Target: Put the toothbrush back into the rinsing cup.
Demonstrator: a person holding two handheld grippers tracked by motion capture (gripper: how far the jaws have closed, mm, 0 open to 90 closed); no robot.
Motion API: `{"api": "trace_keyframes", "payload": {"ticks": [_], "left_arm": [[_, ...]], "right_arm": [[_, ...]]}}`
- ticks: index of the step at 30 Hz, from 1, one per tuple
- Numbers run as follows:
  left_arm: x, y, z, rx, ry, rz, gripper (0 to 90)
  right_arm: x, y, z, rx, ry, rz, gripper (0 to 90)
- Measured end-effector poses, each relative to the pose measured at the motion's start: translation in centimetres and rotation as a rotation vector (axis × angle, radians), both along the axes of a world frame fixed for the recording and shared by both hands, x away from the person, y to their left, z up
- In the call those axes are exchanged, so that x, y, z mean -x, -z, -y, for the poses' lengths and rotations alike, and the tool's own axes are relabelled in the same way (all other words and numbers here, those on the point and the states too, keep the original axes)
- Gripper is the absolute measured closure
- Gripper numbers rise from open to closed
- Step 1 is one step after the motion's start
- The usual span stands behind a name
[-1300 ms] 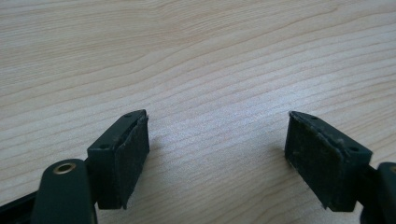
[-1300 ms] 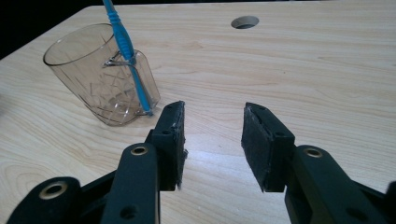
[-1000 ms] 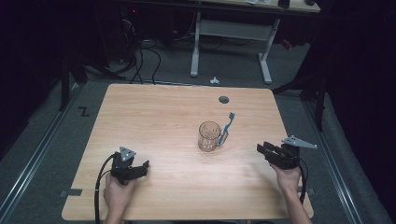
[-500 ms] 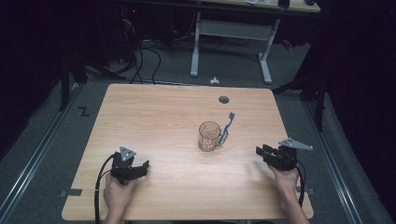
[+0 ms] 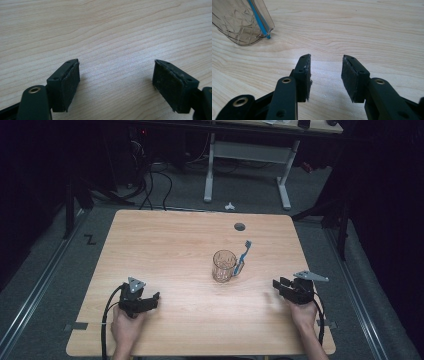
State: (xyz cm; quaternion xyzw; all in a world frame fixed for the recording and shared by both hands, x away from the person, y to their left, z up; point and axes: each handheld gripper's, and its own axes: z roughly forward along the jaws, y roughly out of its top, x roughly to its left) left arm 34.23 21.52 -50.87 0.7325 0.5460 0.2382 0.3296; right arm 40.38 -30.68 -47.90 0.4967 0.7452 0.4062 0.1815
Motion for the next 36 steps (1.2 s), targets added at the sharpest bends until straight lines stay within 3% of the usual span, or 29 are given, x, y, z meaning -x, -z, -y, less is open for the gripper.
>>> {"api": "trace_keyframes", "payload": {"ticks": [18, 36], "left_arm": [[0.0, 0.0, 0.0, 0.000, 0.000, 0.000, 22.5], [0.0, 0.0, 0.0, 0.000, 0.001, 0.000, 22.5]], "right_arm": [[-0.2, 1.8, -0.6, 0.024, 0.013, -0.019, 58.0], [-0.3, 2.2, -1.7, 0.066, -0.003, -0.036, 54.8]]}}
